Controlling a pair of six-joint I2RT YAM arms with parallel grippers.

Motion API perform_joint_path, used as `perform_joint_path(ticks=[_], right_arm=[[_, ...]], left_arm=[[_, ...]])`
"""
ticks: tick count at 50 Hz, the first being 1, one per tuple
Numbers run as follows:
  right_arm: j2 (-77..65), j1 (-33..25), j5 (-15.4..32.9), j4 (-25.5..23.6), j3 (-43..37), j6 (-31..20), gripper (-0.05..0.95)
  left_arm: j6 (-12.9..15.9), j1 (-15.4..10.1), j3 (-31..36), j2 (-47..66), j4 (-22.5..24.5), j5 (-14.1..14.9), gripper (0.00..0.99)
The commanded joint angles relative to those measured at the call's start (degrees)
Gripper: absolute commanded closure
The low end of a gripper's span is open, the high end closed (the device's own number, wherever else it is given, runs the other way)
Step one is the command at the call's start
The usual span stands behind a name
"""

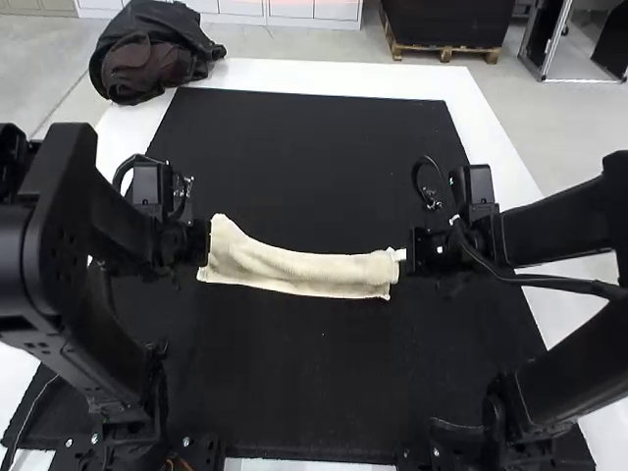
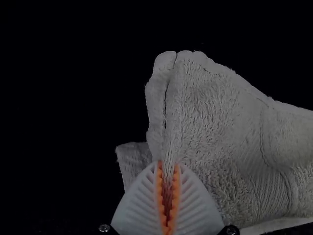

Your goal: Fold the towel.

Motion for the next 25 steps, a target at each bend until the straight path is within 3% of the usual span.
perform_joint_path(ticks=[1, 4, 7, 11, 20, 25], right_arm=[[-1.0, -0.9, -0.7, 1.0, -0.4, -0.7, 0.92], [-0.9, -0.9, -0.3, 1.5, -0.7, -0.8, 0.91], [-0.9, -0.9, 0.8, 2.2, -1.1, -0.9, 0.77], [-0.9, -0.9, 2.2, 3.0, -1.6, -1.2, 0.56], [-0.6, -0.9, 4.4, 3.4, -1.8, -2.1, 0.28], [-0.4, -0.8, 4.4, 3.5, -1.6, -2.8, 0.18]], left_arm=[[0.9, 0.7, -0.8, -1.1, 1.7, -0.1, 0.97], [0.9, 0.8, -1.5, -1.3, 2.9, -0.8, 0.967], [1.2, 0.7, -2.2, -1.4, 4.2, -1.1, 0.92], [1.5, 0.8, -2.9, -1.7, 5.1, -1.2, 0.693], [3.0, 0.7, -4.7, -2.2, 7.4, -3.1, 0.202], [3.3, 0.8, -5.1, -2.3, 9.4, -3.8, 0.108]])
